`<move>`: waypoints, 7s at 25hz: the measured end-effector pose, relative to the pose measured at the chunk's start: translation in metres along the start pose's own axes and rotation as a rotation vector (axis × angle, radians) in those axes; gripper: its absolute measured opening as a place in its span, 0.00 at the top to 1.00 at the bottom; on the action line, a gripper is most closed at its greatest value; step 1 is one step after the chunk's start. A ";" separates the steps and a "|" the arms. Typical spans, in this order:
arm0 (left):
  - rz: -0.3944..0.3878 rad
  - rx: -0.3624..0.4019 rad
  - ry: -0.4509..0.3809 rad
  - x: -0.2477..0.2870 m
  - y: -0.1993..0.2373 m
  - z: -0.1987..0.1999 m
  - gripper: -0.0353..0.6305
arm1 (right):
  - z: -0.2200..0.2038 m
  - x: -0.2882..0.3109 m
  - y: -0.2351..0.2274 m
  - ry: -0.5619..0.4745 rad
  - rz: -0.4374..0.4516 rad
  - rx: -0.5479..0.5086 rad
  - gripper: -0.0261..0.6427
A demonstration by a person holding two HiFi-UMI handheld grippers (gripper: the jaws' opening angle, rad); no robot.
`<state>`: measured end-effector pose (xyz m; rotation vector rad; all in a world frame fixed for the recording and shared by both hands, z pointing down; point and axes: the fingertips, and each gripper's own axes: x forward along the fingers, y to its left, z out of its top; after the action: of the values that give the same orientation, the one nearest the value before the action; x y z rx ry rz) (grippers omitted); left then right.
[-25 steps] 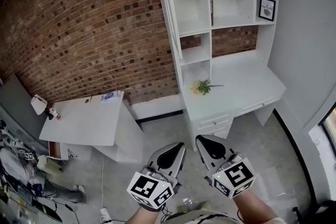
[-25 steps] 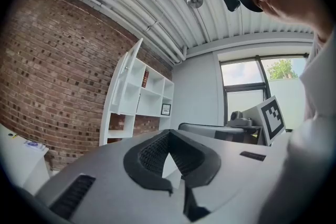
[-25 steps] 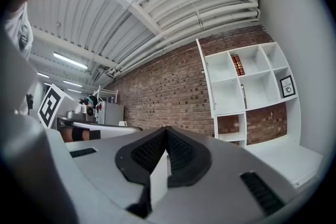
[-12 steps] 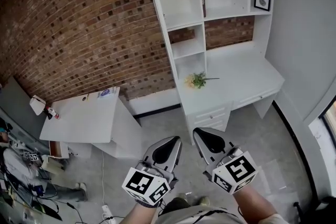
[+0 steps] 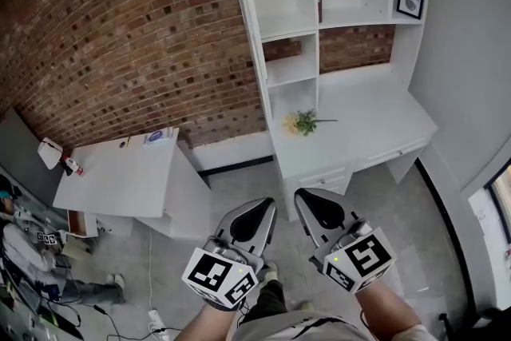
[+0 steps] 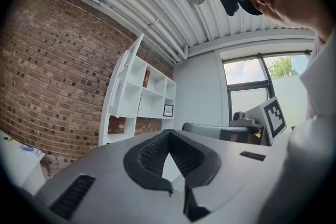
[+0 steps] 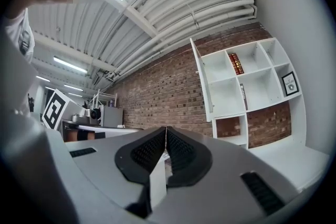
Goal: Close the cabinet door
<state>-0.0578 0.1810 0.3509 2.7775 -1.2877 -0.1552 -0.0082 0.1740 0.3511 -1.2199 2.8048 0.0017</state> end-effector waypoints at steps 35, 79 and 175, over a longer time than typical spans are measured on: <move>-0.319 0.235 -0.366 0.231 0.251 0.241 0.93 | 0.080 0.280 -0.159 -0.164 -0.240 -0.197 0.93; -0.392 0.443 -0.488 0.352 0.214 0.316 0.82 | 0.109 0.274 -0.270 -0.259 -0.236 -0.154 0.93; 0.159 0.560 -0.480 0.666 0.253 0.297 0.81 | 0.087 0.336 -0.545 -0.188 -0.213 -0.099 0.93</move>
<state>0.1422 -0.4991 0.0451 3.1949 -1.9118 -0.5595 0.1683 -0.4405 0.2563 -1.4514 2.5310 0.2318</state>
